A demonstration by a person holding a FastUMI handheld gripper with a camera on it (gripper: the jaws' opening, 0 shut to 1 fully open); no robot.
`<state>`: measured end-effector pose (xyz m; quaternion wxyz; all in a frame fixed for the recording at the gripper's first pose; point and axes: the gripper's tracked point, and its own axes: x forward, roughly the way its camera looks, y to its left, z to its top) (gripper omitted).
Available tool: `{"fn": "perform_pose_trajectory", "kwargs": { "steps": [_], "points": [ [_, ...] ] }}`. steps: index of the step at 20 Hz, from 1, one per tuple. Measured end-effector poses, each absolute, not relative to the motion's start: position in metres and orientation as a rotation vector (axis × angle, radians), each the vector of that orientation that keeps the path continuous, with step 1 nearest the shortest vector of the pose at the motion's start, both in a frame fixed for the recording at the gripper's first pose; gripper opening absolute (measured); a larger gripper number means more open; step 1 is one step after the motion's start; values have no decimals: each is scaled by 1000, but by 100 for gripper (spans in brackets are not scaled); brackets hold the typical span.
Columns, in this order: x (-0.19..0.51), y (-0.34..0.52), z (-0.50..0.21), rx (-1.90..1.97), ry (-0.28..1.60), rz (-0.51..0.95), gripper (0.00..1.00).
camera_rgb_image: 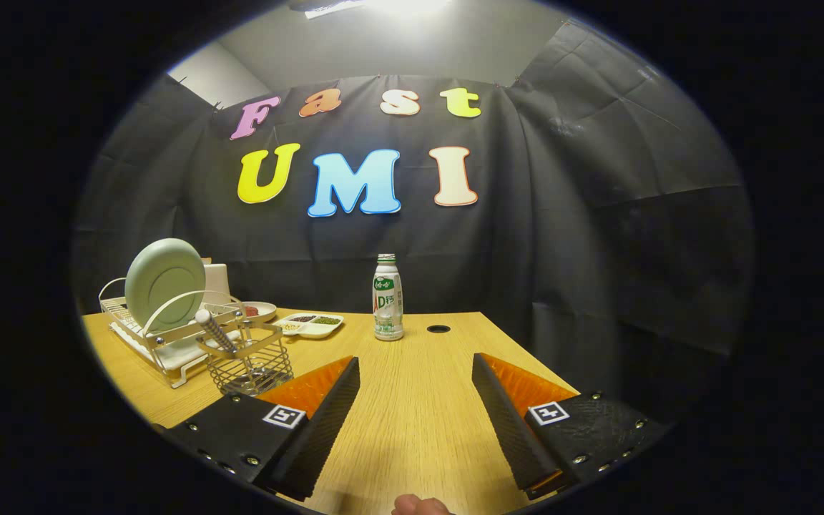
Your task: Take the plate from the dish rack, then take the spoon from the basket and place it into the plate.
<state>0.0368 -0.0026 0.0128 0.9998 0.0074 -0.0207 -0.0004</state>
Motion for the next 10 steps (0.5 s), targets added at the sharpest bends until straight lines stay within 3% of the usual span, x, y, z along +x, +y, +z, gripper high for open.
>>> {"fn": "perform_pose_trajectory", "kwargs": {
  "steps": [10],
  "points": [
    [72,-1,52,61,-103,1,98]
  ]
}}
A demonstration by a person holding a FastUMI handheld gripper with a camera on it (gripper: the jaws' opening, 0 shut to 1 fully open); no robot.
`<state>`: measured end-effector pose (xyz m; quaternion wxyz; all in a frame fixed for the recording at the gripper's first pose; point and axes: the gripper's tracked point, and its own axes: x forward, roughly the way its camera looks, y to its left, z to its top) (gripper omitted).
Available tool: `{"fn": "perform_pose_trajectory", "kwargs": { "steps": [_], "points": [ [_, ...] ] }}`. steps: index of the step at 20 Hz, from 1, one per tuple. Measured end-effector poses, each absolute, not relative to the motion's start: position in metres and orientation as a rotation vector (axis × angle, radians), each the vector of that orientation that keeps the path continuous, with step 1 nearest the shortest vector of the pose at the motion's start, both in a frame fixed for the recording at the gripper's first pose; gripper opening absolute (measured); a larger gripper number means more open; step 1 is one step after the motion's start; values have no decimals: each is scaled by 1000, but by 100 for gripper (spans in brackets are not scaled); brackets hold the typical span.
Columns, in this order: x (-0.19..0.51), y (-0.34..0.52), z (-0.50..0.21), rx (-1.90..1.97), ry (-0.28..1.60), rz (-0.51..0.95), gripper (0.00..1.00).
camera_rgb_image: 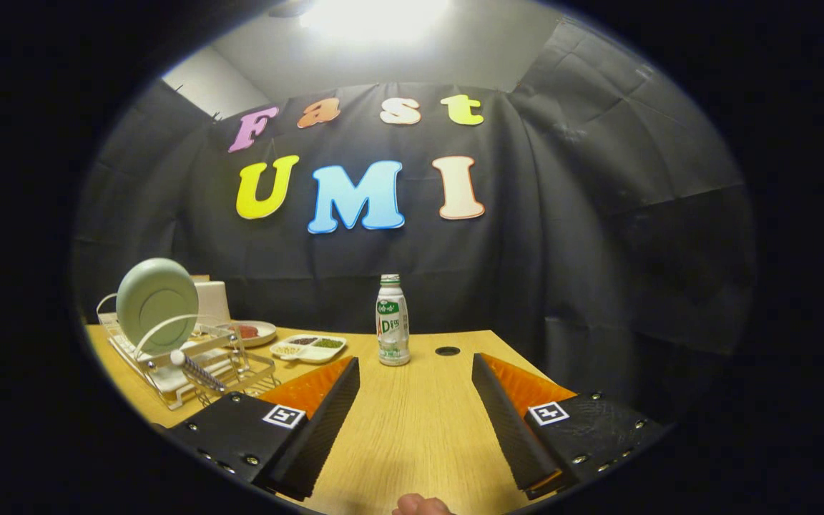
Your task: Take the plate from the dish rack, then take the spoon from the basket and place it into the plate.
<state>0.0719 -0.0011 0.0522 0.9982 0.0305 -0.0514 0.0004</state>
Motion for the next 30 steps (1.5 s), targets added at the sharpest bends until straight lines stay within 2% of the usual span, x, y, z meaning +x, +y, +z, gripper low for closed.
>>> {"fn": "perform_pose_trajectory", "kwargs": {
  "steps": [5,10,17,23,30],
  "points": [
    [54,6,128,33,-104,-27,98],
    [23,53,202,59,-80,0,98],
    [14,119,279,30,-114,-63,97],
    [25,181,309,51,-164,-23,97],
    [44,252,313,40,-70,80,97]
  ]
}}
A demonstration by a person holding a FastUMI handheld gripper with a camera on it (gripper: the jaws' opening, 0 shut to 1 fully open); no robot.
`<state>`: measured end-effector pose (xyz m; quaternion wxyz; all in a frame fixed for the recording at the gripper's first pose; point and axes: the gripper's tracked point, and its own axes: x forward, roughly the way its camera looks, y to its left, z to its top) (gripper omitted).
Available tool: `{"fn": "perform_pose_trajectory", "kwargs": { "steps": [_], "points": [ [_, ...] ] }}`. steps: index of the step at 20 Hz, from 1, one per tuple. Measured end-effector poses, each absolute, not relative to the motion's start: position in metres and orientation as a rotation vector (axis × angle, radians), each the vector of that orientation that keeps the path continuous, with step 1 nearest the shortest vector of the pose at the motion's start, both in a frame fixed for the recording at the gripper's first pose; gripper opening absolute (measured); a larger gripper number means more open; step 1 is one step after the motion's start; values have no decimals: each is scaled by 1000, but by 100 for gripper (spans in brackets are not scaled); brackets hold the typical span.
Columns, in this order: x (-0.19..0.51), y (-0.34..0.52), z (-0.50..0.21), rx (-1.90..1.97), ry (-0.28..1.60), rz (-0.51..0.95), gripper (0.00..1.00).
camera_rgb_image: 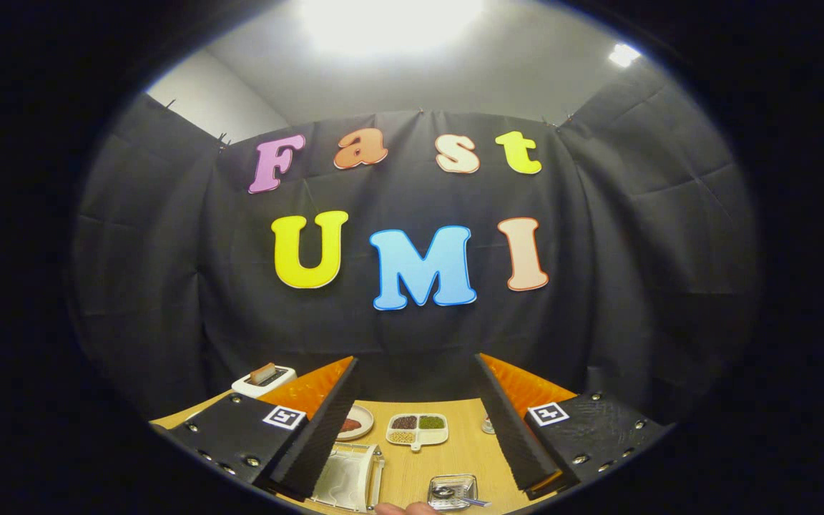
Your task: Take the plate from the dish rack, then take the spoon from the basket and place it into the plate.
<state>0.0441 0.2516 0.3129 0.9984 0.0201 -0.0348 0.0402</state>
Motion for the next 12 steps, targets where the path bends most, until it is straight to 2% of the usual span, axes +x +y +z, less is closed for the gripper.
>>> {"fn": "perform_pose_trajectory", "kwargs": {
  "steps": [5,12],
  "points": [
    [55,293,305,48,-20,104,97],
    [80,338,251,9,228,64,98]
  ]
}}
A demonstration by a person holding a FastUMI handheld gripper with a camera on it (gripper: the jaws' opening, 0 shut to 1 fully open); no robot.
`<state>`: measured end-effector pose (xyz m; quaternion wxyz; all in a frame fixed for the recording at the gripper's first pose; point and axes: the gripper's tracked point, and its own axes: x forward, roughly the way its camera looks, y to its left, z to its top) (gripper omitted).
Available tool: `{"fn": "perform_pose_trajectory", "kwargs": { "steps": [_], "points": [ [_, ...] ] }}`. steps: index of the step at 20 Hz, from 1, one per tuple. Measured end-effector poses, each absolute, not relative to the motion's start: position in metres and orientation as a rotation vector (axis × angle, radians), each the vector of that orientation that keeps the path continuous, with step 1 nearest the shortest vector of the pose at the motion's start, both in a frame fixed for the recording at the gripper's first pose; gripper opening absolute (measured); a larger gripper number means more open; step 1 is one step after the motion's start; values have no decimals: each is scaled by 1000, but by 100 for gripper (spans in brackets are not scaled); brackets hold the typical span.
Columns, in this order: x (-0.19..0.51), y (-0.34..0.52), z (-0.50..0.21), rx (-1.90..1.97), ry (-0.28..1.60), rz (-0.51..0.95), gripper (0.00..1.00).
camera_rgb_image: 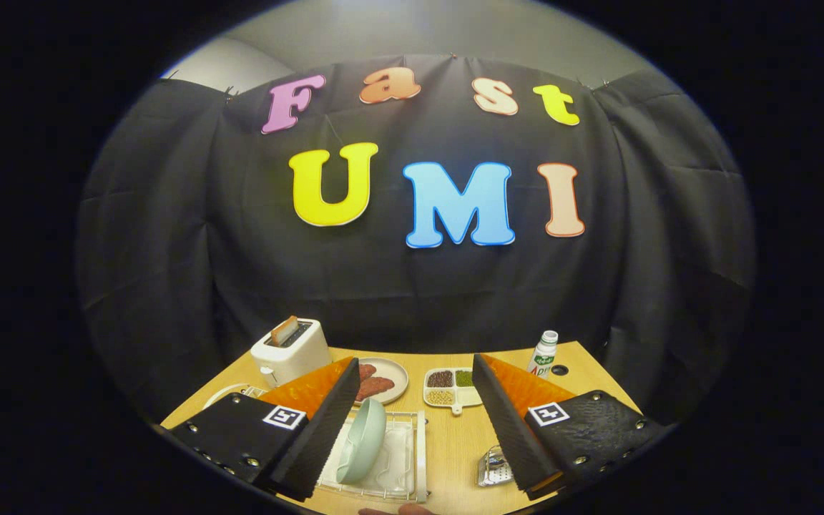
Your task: Take the plate from the dish rack, then take the spoon from the basket and place it into the plate.
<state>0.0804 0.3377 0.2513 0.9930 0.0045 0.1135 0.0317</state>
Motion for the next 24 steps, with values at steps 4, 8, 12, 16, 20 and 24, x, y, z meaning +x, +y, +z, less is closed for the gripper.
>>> {"fn": "perform_pose_trajectory", "kwargs": {
  "steps": [4,8,12,16,20,24],
  "points": [
    [92,362,223,1,355,60,98],
    [101,373,194,-27,451,27,98],
    [111,381,168,-45,548,11,95],
    [112,381,147,-64,687,-1,94],
    [112,374,126,-95,793,-48,95],
    [115,374,113,-86,834,-91,93]
  ]
}}
